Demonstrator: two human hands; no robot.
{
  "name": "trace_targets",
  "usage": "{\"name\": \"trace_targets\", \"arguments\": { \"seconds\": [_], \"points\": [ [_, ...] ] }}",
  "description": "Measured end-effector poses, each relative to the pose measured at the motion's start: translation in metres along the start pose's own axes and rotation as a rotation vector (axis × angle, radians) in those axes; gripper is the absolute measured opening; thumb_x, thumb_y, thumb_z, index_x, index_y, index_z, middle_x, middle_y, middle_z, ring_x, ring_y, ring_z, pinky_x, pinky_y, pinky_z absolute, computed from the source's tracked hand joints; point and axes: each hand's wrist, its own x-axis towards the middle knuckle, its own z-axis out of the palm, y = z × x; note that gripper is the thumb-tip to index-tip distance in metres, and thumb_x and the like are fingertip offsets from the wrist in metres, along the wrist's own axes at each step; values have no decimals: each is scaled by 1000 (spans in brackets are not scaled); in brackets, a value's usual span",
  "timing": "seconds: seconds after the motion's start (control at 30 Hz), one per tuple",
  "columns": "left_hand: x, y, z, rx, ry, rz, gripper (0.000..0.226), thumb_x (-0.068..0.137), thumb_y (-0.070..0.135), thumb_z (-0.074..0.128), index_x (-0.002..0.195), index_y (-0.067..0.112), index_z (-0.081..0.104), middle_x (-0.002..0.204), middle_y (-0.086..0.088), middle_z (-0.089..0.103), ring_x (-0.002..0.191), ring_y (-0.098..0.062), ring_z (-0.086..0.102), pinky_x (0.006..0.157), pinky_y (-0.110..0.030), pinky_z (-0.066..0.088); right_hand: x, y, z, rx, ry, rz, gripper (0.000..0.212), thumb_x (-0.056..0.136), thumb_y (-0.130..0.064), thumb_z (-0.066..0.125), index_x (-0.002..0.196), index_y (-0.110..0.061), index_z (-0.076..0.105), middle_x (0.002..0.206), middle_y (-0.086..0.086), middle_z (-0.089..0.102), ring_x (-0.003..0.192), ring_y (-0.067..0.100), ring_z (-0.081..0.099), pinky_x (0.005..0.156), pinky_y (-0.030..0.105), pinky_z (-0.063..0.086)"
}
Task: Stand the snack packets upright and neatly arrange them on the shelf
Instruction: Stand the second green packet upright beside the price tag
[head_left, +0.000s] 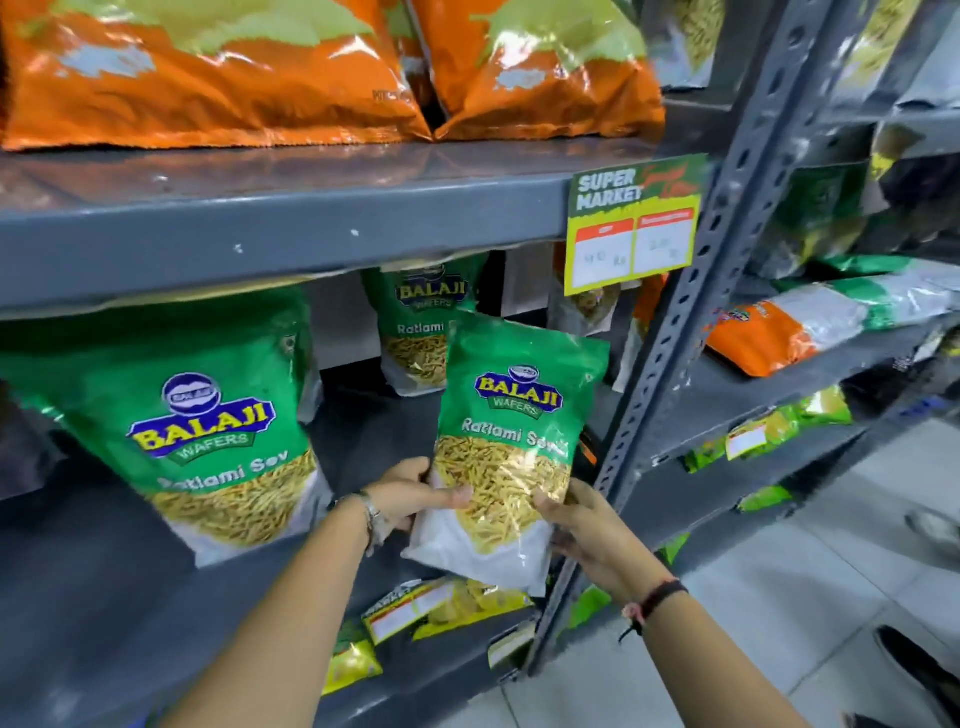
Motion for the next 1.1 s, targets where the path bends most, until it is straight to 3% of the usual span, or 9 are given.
{"name": "trace_targets", "arguments": {
  "seconds": [0.07, 0.2, 0.27, 0.33, 0.4, 0.6, 0.87, 1.0, 1.1],
  "points": [
    [-21, -5, 8, -37, 8, 35, 67, 47, 37, 83, 101, 12, 51, 110, -3, 62, 102, -18, 58, 80, -33, 47, -14, 1, -4, -34, -37, -53, 38, 87, -9, 54, 123, -7, 40, 100, 6, 51, 106, 24, 52, 84, 38, 46],
    [-63, -11, 32, -128, 72, 183, 46, 65, 2, 75, 101, 18, 51, 105, -6, 63, 94, -18, 60, 66, -19, 52, -42, 6, -12, -94, -122, -178, 32, 84, -4, 57, 112, -17, 51, 107, 3, 62, 100, 19, 58, 77, 19, 51],
    [-76, -13, 40, -168, 111, 239, 60, 62, -3, 76, 112, 15, 49, 106, -6, 64, 98, -22, 60, 81, -31, 54, -53, 5, -16, -70, -139, -212, 37, 81, -3, 60, 114, -17, 50, 111, 1, 61, 109, 21, 55, 92, 30, 49],
    [-85, -14, 45, -171, 157, 263, 69, 56, -2, 80, 112, 21, 46, 102, 2, 62, 105, -24, 58, 97, -43, 48, -63, 3, -19, -61, -155, -242, 49, 74, -9, 66, 119, -15, 48, 122, 6, 58, 120, 25, 48, 107, 45, 38],
    [-90, -14, 48, -160, 175, 280, 69, 53, 1, 82, 106, 27, 46, 102, 5, 61, 109, -24, 56, 100, -45, 45, -70, 2, -23, -70, -163, -252, 59, 71, -13, 68, 125, -13, 44, 131, 11, 53, 125, 27, 45, 111, 50, 32],
    [-86, -9, 53, -101, 273, 340, 63, 61, 1, 78, 108, 25, 43, 103, 6, 58, 105, -17, 53, 96, -35, 44, -57, -5, -20, -206, -176, -298, 36, 83, -2, 58, 106, -29, 51, 111, -4, 61, 115, 18, 52, 102, 38, 40],
    [-29, 21, 30, 29, 602, 377, 66, 56, 4, 81, 114, 7, 48, 104, -2, 56, 96, -14, 50, 83, -23, 37, 25, -46, 4, -320, -201, -373, 43, 85, 1, 52, 120, -18, 38, 130, 13, 51, 121, 24, 48, 107, 46, 37],
    [7, 21, 16, 0, 687, 353, 65, 55, 3, 80, 112, 3, 48, 116, -16, 61, 108, -29, 56, 84, -28, 41, 69, -51, 11, -355, -223, -435, 60, 66, -45, 72, 115, -26, 44, 131, 16, 51, 122, 27, 47, 105, 46, 37],
    [24, 12, 20, 30, 704, 338, 65, 58, 7, 80, 113, 1, 46, 117, -19, 59, 111, -30, 53, 78, -27, 39, 96, -41, 3, -405, -198, -429, 46, 80, -10, 63, 116, -30, 42, 132, 14, 50, 126, 28, 43, 109, 55, 32]
  ]
}}
